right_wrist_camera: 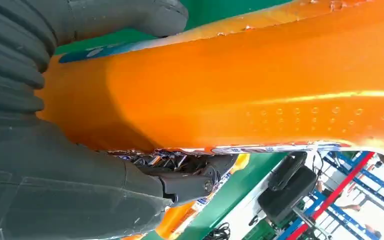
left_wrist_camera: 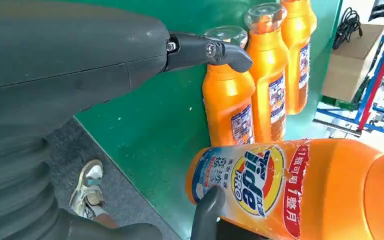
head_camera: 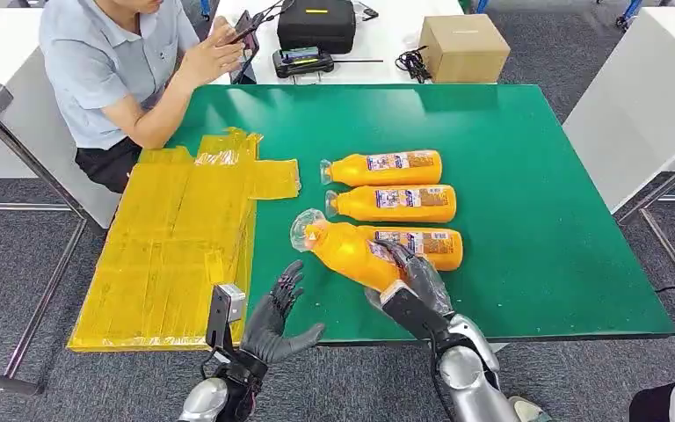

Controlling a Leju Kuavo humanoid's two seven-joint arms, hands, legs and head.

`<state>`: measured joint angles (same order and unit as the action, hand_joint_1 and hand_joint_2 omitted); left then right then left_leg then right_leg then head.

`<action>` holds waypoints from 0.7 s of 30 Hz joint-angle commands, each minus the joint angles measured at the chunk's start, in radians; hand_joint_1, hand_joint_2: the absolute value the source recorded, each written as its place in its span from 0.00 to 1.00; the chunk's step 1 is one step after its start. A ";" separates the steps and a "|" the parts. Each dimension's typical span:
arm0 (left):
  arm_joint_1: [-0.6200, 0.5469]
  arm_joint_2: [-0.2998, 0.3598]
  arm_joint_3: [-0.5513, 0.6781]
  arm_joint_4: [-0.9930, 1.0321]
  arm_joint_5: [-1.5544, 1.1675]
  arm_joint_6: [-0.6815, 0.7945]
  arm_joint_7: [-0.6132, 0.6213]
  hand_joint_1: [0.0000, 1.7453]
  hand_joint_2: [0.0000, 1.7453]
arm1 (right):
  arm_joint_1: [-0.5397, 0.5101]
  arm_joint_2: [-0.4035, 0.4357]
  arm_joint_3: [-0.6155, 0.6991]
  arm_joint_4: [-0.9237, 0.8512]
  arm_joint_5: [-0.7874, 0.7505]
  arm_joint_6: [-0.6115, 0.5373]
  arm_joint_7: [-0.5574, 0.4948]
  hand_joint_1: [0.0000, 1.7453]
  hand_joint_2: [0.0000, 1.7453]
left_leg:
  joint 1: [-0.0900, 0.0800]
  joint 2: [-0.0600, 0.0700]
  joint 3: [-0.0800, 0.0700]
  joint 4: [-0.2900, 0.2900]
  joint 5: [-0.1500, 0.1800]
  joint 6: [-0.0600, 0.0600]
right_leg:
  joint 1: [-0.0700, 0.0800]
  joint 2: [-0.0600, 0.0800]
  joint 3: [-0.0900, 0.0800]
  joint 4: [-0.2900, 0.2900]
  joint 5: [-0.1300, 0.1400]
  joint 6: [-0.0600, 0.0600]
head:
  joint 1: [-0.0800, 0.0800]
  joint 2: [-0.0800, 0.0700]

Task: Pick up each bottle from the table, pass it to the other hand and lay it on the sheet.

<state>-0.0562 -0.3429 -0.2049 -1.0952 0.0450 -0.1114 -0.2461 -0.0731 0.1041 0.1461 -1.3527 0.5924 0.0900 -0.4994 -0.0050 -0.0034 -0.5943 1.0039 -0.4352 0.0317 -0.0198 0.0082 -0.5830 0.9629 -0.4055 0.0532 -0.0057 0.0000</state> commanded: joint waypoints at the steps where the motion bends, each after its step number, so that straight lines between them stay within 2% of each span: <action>1: -0.045 -0.006 -0.015 0.060 0.003 0.001 0.002 0.00 1.00 | -0.043 -0.007 0.015 0.055 -0.002 0.003 -0.002 1.00 1.00 | 0.001 0.000 0.001 0.000 0.000 -0.001 | 0.001 0.000 0.001 0.000 0.000 -0.001 | 0.000 0.000; 11: -0.045 -0.006 -0.015 0.060 0.003 0.001 0.002 0.00 1.00 | -0.043 -0.007 0.015 0.055 -0.002 0.003 -0.002 0.99 1.00 | 0.001 0.000 0.001 0.000 0.000 -0.001 | 0.001 0.000 0.001 0.000 0.000 -0.001 | 0.000 0.000; 12: -0.081 -0.006 -0.059 -0.003 0.035 0.238 -0.268 0.00 1.00 | -0.057 0.065 0.095 0.099 0.080 0.065 0.000 1.00 1.00 | 0.001 0.000 0.002 0.001 -0.001 -0.002 | 0.001 -0.001 0.003 0.000 -0.001 -0.002 | 0.000 0.000; 13: -0.123 -0.006 -0.097 -0.030 0.057 0.286 -0.204 0.00 1.00 | -0.075 0.126 0.147 0.161 0.118 -0.001 0.021 1.00 1.00 | 0.001 0.002 0.000 0.001 -0.001 -0.002 | 0.001 0.001 0.000 0.001 0.000 -0.002 | 0.000 0.000; 14: -0.132 -0.006 -0.106 -0.047 0.061 0.300 -0.182 0.00 1.00 | -0.090 0.140 0.176 0.199 0.115 -0.040 0.026 1.00 1.00 | 0.002 0.002 0.001 0.002 -0.002 -0.002 | 0.002 0.001 0.001 0.001 -0.001 -0.003 | 0.000 0.000; 18: -0.128 -0.006 -0.105 -0.042 0.050 0.306 -0.173 0.00 1.00 | -0.103 0.113 0.204 0.206 0.075 -0.067 0.030 1.00 1.00 | 0.003 0.005 0.001 0.002 -0.001 -0.003 | 0.003 0.003 -0.001 0.002 0.000 -0.004 | -0.001 0.000; 20: -0.124 -0.006 -0.104 -0.040 0.048 0.305 -0.181 0.00 1.00 | -0.103 0.106 0.200 0.201 0.067 -0.063 0.027 0.99 1.00 | 0.003 -0.002 0.001 0.001 0.001 -0.002 | 0.003 -0.004 0.001 0.001 -0.001 -0.003 | -0.001 0.000; 21: -0.122 -0.006 -0.102 -0.039 0.048 0.304 -0.184 0.00 1.00 | -0.103 0.102 0.200 0.197 0.063 -0.059 0.026 1.00 1.00 | 0.002 -0.002 -0.001 0.000 0.002 -0.001 | 0.003 -0.005 0.000 0.000 0.000 -0.002 | 0.000 0.000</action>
<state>-0.1235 -0.3430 -0.2724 -1.1490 0.0919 0.1866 -0.4284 -0.1128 0.2110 0.2709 -1.2661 0.6779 0.0294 -0.4711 -0.0036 -0.0045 -0.5965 1.0038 -0.4321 0.0318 -0.0182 0.0043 -0.5851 0.9638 -0.4053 0.0529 -0.0061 0.0000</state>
